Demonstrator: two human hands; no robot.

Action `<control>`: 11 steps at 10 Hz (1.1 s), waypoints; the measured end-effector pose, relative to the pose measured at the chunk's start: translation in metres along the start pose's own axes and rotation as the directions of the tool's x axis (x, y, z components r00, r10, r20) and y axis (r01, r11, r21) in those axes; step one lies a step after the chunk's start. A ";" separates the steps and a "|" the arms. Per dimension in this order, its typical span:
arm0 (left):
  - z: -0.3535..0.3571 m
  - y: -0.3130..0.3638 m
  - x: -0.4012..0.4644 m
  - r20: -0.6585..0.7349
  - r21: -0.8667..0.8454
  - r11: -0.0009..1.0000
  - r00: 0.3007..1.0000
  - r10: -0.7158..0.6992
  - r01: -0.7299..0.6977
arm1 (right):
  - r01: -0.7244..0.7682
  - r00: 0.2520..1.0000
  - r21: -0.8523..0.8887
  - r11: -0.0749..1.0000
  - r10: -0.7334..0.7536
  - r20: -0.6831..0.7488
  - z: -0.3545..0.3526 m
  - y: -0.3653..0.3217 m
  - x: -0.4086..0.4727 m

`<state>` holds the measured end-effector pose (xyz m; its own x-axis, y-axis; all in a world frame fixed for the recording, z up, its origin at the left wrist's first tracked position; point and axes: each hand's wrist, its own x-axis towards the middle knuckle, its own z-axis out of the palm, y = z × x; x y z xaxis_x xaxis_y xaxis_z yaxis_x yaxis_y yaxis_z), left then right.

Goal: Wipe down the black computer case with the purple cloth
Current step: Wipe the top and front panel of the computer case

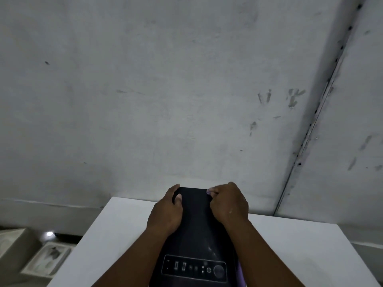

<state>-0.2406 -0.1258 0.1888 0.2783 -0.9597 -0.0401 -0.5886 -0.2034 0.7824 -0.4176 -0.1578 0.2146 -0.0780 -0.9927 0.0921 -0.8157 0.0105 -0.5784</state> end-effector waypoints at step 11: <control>0.001 -0.003 0.004 0.000 -0.018 1.000 1.000 -0.005 0.005 | -0.024 0.997 -0.015 1.000 0.023 -0.080 0.002 0.014 -0.031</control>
<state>-0.2386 -0.1289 0.1862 0.2814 -0.9586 -0.0435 -0.5734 -0.2043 0.7934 -0.4256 -0.1271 0.2022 -0.1423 -0.9794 0.1434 -0.8220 0.0362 -0.5683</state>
